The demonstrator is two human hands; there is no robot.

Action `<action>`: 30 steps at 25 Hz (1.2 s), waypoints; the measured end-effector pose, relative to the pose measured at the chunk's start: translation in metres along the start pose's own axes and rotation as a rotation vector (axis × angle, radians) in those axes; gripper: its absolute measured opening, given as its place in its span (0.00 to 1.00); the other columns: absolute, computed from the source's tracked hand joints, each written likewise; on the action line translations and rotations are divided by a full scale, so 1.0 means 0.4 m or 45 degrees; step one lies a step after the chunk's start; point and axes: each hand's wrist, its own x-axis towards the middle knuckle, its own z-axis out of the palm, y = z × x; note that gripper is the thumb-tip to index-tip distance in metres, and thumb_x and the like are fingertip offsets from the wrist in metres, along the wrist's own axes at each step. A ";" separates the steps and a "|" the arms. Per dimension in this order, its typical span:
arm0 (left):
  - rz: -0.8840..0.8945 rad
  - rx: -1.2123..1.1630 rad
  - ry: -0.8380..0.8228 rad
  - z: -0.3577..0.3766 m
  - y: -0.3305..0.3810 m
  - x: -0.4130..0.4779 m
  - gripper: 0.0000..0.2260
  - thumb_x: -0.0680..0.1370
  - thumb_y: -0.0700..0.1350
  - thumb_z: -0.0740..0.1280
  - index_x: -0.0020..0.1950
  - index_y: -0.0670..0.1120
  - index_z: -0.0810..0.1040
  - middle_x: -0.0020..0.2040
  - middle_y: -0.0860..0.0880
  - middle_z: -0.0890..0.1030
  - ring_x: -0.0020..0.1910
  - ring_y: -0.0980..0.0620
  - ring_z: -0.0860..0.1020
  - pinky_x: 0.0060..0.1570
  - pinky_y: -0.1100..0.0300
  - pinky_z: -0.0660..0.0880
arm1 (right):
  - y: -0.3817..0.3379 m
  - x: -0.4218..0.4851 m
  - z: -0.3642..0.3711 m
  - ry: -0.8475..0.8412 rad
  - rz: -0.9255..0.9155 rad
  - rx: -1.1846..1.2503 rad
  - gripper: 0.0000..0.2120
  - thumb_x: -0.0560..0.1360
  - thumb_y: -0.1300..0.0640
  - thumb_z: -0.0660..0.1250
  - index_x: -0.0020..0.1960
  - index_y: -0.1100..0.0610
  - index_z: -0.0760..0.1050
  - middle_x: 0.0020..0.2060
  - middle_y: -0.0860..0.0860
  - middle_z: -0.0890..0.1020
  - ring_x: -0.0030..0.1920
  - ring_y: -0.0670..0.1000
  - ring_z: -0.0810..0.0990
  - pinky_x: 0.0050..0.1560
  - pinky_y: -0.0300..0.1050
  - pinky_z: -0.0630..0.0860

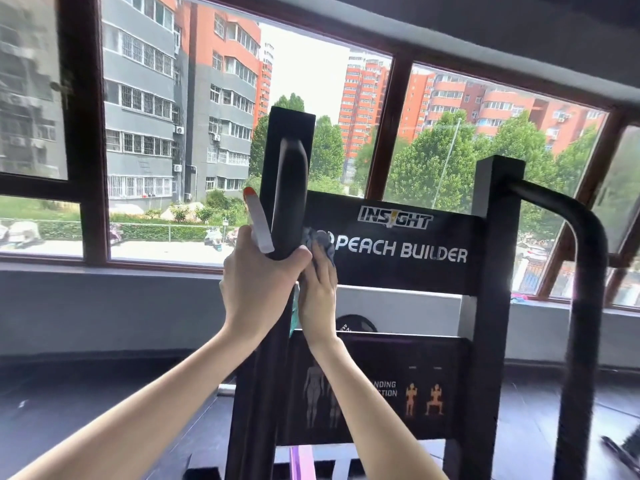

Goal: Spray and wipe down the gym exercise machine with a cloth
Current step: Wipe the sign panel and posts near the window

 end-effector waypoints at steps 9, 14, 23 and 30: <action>-0.060 -0.030 -0.026 -0.004 -0.004 0.001 0.15 0.66 0.53 0.69 0.47 0.49 0.74 0.35 0.56 0.81 0.33 0.53 0.78 0.39 0.57 0.72 | 0.347 -0.074 -0.237 -0.070 0.102 -0.515 0.41 0.70 0.77 0.65 0.77 0.58 0.54 0.76 0.54 0.56 0.76 0.55 0.53 0.76 0.48 0.51; -0.019 -0.037 -0.011 -0.002 0.004 -0.004 0.10 0.68 0.52 0.70 0.45 0.56 0.72 0.36 0.56 0.79 0.34 0.54 0.78 0.41 0.55 0.74 | 0.367 -0.056 -0.256 0.094 0.492 -0.449 0.36 0.73 0.77 0.62 0.76 0.59 0.55 0.74 0.58 0.60 0.75 0.60 0.56 0.72 0.59 0.60; 0.005 0.020 -0.019 -0.010 0.014 -0.007 0.09 0.72 0.46 0.71 0.48 0.52 0.73 0.35 0.57 0.77 0.34 0.55 0.77 0.37 0.59 0.68 | 0.108 -0.031 -0.097 -0.269 -0.316 -0.288 0.39 0.68 0.77 0.64 0.76 0.57 0.59 0.75 0.53 0.62 0.75 0.52 0.58 0.76 0.47 0.54; 0.007 -0.039 0.022 0.002 0.006 -0.012 0.10 0.68 0.52 0.69 0.43 0.58 0.69 0.37 0.55 0.78 0.37 0.52 0.77 0.38 0.57 0.71 | 0.440 -0.053 -0.379 -0.040 0.468 -0.568 0.38 0.71 0.78 0.62 0.76 0.57 0.55 0.75 0.55 0.61 0.72 0.59 0.64 0.70 0.59 0.65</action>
